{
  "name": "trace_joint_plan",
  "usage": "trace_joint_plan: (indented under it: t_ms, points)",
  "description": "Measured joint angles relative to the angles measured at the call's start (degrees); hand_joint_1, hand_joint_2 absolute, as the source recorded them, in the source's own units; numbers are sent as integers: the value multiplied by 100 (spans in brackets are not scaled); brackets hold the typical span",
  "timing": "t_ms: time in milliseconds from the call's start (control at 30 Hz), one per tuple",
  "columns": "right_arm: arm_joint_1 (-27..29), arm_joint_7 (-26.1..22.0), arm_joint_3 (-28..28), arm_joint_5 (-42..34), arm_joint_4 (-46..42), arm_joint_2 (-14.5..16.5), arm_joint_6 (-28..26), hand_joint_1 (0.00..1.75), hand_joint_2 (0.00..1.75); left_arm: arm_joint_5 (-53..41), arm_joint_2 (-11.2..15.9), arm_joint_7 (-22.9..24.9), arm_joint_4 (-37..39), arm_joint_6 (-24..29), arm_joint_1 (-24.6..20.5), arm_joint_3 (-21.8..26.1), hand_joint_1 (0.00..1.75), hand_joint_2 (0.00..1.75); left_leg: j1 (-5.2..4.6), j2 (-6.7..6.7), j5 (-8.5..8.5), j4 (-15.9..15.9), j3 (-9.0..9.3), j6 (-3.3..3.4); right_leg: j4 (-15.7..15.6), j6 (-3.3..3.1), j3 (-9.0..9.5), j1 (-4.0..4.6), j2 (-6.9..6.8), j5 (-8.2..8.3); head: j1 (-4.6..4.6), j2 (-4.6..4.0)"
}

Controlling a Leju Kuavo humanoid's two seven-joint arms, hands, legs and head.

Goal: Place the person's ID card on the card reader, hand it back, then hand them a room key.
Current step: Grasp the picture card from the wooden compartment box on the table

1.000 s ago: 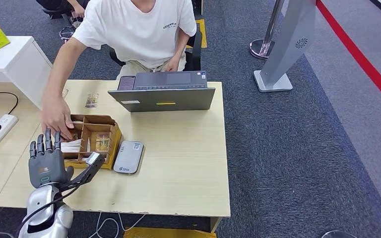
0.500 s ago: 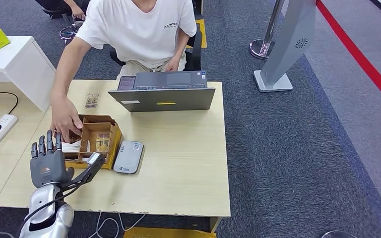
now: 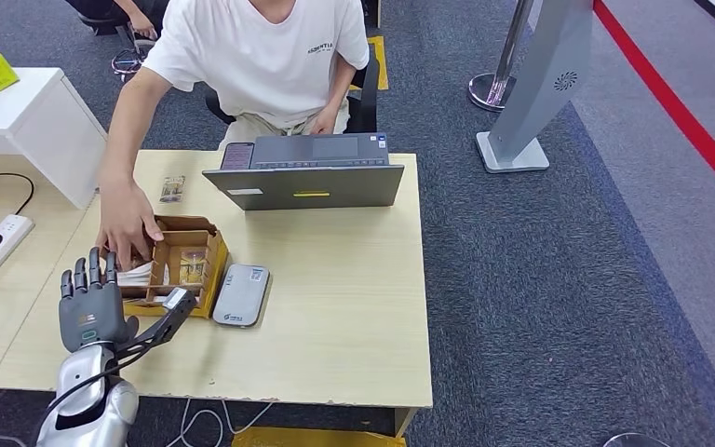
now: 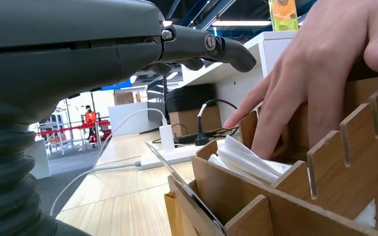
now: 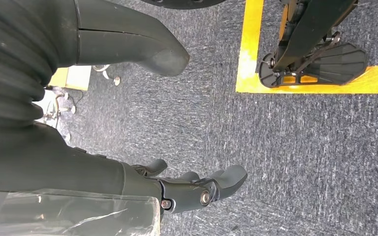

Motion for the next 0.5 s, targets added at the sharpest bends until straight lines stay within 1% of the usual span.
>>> trace_joint_plan:
  t_ms: [133, 267, 500]
  points:
    - [0, 0, 0, -1, 0, -2, -1, 0, 175, 0, 0, 0, 11, 0, -2, 0, 0, 175, 0, 0, 0, 0, 0, 0, 0, 0, 0, 0, 0, 0, 1, 0]
    - [0, 0, 0, 2, 0, -3, 0, 0, 175, 1, 0, -7, 11, -14, -1, 0, 175, 175, 0, 0, 0, 0, 0, 0, 0, 0, 0, 0, 0, 0, 1, 0]
    - [3, 0, 0, 55, 0, -10, 5, 0, 175, 57, -5, -261, 11, -45, 8, 2, 175, 175, 0, 0, 0, 0, 0, 0, 0, 0, 1, 0, 0, 0, 1, 0]
